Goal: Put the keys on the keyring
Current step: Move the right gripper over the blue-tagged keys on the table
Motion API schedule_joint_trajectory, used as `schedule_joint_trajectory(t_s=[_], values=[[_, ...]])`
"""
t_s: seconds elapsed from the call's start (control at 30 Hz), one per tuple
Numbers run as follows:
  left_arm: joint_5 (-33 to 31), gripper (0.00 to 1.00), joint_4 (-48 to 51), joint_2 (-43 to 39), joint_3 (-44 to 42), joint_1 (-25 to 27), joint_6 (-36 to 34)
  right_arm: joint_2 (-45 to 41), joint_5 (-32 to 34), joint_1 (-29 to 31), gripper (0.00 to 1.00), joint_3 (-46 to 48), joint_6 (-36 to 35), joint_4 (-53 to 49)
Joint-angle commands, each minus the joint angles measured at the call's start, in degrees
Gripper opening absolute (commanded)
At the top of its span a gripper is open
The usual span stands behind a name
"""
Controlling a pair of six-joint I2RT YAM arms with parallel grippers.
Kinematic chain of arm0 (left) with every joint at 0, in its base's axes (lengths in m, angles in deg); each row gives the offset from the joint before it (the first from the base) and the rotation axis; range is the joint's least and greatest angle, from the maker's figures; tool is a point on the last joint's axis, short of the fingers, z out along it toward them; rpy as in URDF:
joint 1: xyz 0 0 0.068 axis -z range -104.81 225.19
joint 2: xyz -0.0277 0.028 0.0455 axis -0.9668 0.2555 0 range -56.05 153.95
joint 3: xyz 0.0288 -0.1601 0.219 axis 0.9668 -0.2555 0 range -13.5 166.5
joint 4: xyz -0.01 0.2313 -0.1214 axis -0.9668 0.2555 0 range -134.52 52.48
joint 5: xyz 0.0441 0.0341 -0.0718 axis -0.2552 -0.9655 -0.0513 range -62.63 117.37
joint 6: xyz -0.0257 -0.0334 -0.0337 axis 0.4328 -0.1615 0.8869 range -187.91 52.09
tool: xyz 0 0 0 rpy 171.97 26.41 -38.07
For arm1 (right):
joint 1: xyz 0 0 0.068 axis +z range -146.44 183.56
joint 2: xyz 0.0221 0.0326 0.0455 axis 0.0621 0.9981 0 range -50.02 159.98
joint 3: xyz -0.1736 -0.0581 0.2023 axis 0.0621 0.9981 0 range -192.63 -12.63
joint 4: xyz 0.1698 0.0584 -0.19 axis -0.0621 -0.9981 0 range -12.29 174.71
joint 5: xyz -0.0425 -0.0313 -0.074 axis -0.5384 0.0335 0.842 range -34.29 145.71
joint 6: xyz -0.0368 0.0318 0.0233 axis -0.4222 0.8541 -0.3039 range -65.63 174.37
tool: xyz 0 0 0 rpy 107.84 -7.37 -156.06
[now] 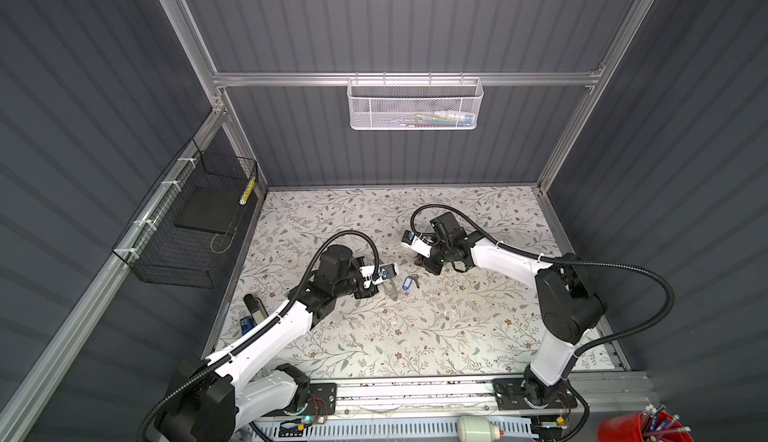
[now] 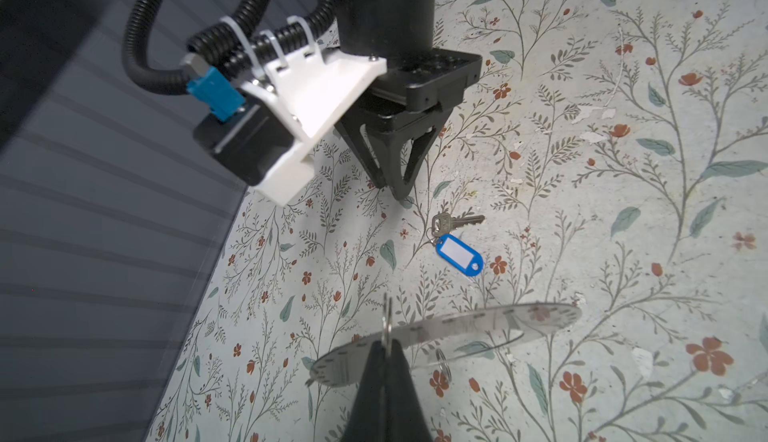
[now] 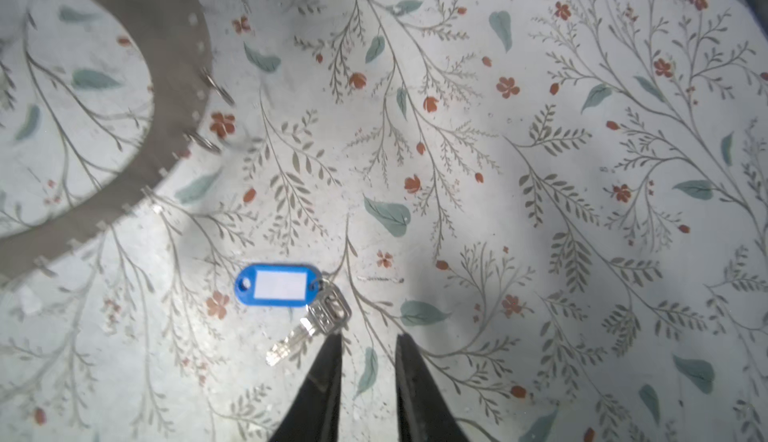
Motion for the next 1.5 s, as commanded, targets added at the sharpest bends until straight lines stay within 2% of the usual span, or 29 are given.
schedule_joint_trajectory(t_s=[0.0,0.13,0.23,0.4,0.6,0.8,0.97,1.1,1.23,1.33,1.47], values=[[-0.5,0.00,-0.9,-0.5,-0.1,-0.5,-0.8,1.1,-2.9,-0.6,0.23,-0.2,-11.2,0.1],[-0.7,0.00,-1.0,-0.7,-0.2,-0.4,-1.2,3.3,-8.4,-1.3,0.24,-3.0,-14.7,-3.6],[-0.8,0.00,-1.0,-1.0,-0.4,-0.4,-1.4,5.4,-9.8,-1.3,0.24,-5.7,-16.4,-5.7],[-0.5,0.00,-0.8,-1.2,-0.3,-0.4,-1.5,7.5,-10.1,-1.6,0.24,-8.3,-19.3,-9.1],[-1.0,0.00,-0.2,-2.6,-0.3,-0.4,-1.5,10.4,-8.7,-1.2,0.25,-15.8,-22.0,-20.5],[-2.5,0.00,0.1,-4.5,-0.5,-0.5,-1.6,9.4,-6.2,-0.2,0.28,-15.5,-17.9,-23.8],[-2.0,0.00,0.2,-4.7,-0.2,-0.5,-1.4,8.6,-4.4,1.0,0.29,-13.8,-8.6,-23.1],[-2.1,0.00,0.2,-5.3,-0.2,-0.4,-1.5,8.6,0.5,2.3,0.30,-12.6,-1.3,-21.8],[-1.8,0.00,0.2,-5.7,-0.3,-0.5,-1.4,6.5,4.3,1.9,0.31,-8.2,-2.7,-17.1],[-1.5,0.00,0.2,-5.7,-0.2,-0.4,-1.4,6.7,4.5,1.6,0.33,-8.3,-5.0,-18.1],[-1.4,0.00,0.4,-5.8,-0.1,-0.4,-1.5,9.1,3.0,2.1,0.33,-10.4,-2.5,-19.8]])
